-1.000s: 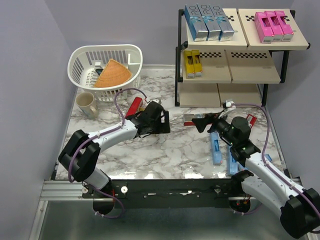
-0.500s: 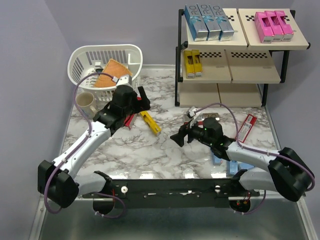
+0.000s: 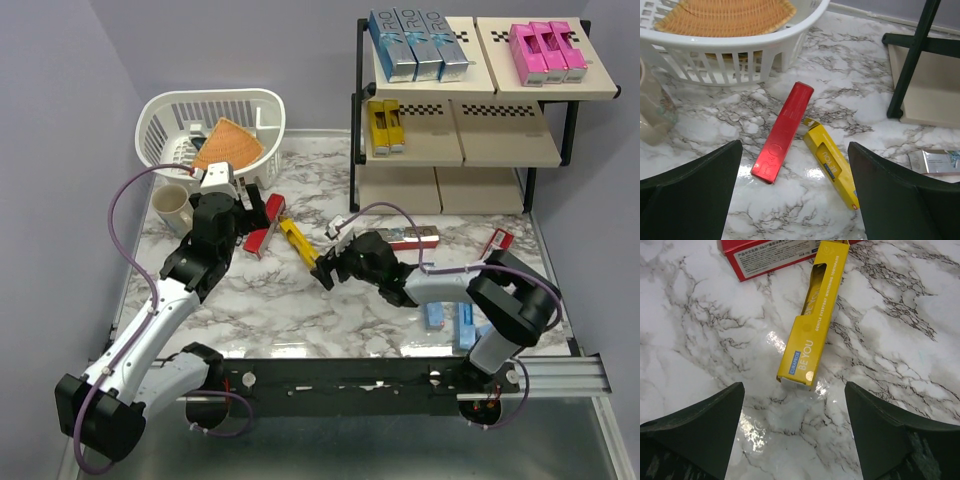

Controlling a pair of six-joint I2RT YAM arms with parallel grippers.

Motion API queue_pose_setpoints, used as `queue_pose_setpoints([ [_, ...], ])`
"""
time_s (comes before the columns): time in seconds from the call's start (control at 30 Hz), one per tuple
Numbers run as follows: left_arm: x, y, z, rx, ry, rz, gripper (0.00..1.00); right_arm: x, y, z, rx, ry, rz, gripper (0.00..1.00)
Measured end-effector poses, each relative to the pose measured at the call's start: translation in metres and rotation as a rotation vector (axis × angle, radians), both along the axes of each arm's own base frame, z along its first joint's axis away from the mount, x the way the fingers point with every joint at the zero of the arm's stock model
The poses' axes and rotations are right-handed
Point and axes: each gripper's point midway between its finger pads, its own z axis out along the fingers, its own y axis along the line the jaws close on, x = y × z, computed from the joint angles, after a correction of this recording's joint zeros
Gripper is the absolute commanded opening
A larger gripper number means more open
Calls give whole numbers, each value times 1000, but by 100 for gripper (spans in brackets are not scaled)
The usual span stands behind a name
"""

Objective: Place and organize the toothpastes onto the shelf
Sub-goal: Pick up the toothpaste from the center of the board.

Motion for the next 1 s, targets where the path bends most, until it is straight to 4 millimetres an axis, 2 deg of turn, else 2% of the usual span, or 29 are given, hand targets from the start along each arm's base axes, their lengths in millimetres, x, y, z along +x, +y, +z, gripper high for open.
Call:
queue_pose_setpoints([
  [0.23, -1, 13, 8, 48, -35, 41, 99, 18, 23, -24, -63, -18, -44, 84],
  [0.37, -1, 14, 9, 53, -38, 44, 99, 21, 30, -36, -100, -32, -74, 72],
  [0.53, -1, 14, 9, 56, -40, 43, 99, 26, 27, -58, -143, -30, -124, 57],
  [0.77, -1, 13, 12, 51, -49, 37, 99, 25, 27, -57, -114, -32, -147, 38],
  [1.0, 1, 1, 11, 18, -63, -20, 99, 10, 13, -54, -61, 31, -178, 31],
])
